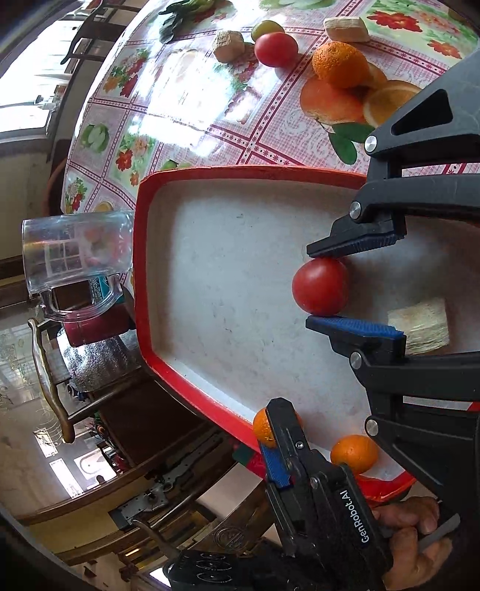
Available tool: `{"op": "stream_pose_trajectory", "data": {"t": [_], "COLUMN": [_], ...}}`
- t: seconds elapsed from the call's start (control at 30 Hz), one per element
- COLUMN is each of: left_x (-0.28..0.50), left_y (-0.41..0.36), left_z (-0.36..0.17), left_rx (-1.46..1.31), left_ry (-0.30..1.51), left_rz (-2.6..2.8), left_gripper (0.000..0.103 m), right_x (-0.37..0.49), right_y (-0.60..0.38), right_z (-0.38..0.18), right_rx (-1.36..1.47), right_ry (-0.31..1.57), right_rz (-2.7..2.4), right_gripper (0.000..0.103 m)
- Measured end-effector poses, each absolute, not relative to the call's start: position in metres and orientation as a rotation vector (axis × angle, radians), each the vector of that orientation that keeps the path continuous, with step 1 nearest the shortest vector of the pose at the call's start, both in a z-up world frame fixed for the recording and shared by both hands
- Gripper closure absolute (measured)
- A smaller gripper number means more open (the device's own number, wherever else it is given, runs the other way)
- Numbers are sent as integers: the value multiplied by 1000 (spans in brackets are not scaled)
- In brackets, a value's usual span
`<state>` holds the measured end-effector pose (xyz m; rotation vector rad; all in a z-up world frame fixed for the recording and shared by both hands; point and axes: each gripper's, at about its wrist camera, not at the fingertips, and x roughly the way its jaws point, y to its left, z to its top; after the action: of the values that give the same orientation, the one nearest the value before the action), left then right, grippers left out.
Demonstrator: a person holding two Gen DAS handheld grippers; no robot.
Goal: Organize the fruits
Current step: 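Carry the orange into the tray and release while the right tool releases the tomato there, then move the left tool to a third orange while the right tool approaches the dark plum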
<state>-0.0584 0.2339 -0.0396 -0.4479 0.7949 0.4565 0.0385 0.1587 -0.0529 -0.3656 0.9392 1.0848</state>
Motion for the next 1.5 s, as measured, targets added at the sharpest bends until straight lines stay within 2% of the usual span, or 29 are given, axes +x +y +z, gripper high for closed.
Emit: {"op": "stream_pose_trajectory", "data": {"t": [0.13, 0.2, 0.3, 0.7, 1.1, 1.2, 1.5], "left_x": [-54, -54, -54, -52, -26, -21, -4], "left_y": [231, 230, 229, 201, 152, 141, 111], "left_z": [-41, -40, -37, -11, 5, 5, 4], "left_rx": [-403, -408, -408, -363, -319, -309, -276], "left_ry": [817, 819, 816, 766, 755, 758, 780], "left_rz": [482, 478, 483, 450, 324, 300, 225], "left_gripper": [69, 62, 59, 58, 58, 54, 54], "right_x": [36, 36, 36, 59, 81, 85, 96], "right_y": [153, 147, 132, 48, -18, -31, -66], "right_z": [-47, -41, -30, -4, -7, -11, -19], "right_rx": [-358, -345, -312, -194, -128, -119, -96], "right_ry": [920, 912, 891, 841, 846, 853, 864], "right_rz": [1089, 1094, 1093, 983, 864, 840, 773], "right_gripper": [60, 60, 60, 58, 58, 58, 58]}}
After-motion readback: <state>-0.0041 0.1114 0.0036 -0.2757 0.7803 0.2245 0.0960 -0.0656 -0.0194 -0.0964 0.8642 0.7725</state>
